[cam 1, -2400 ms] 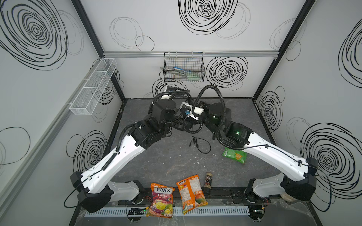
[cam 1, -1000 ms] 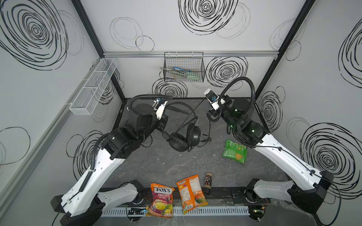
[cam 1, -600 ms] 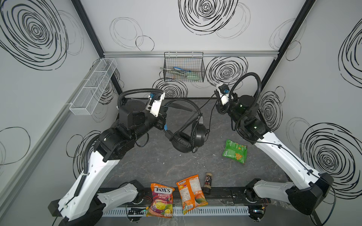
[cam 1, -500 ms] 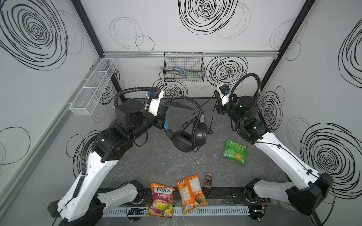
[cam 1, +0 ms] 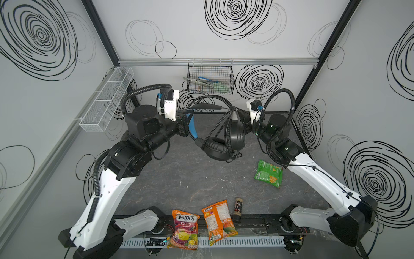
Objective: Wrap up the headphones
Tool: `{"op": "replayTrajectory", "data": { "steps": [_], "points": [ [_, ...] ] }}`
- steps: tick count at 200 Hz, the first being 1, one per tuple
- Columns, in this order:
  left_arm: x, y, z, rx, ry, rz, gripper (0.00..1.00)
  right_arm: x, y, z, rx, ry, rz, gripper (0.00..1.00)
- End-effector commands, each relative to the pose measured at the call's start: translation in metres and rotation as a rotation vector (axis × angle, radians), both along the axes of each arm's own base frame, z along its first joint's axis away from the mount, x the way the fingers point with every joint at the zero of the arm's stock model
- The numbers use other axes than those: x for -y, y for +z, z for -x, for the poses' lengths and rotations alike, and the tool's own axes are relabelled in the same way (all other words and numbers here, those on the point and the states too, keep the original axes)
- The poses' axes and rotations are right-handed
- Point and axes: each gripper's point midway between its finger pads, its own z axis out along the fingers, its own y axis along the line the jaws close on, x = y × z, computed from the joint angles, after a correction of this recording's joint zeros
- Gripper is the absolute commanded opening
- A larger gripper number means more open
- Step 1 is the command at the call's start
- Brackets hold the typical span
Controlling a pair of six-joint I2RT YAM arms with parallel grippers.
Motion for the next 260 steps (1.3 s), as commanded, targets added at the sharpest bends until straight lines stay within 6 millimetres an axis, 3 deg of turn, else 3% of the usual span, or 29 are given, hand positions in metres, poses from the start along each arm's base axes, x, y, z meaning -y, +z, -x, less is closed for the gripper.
{"op": "replayTrajectory", "data": {
  "steps": [1,24,60,86,142,260],
  "points": [
    [0.005,0.095,0.025,0.184,-0.113,0.354,0.0,-0.007,0.005,-0.001,-0.037,0.039,-0.091,0.03],
    [0.004,0.096,0.015,0.169,-0.087,0.403,0.0,-0.019,0.017,0.006,-0.035,0.105,-0.143,0.05],
    [0.012,0.102,0.008,0.154,-0.115,0.468,0.0,-0.041,0.012,0.015,-0.067,0.191,-0.166,0.06],
    [0.021,0.095,0.003,0.118,-0.14,0.506,0.0,-0.052,0.022,0.026,-0.057,0.247,-0.194,0.09],
    [0.022,0.093,-0.004,0.096,-0.142,0.583,0.0,-0.058,0.05,0.047,-0.051,0.36,-0.312,0.23],
    [0.011,0.091,-0.011,0.074,-0.132,0.652,0.0,-0.065,0.06,0.063,-0.08,0.468,-0.432,0.32]
  ]
}}
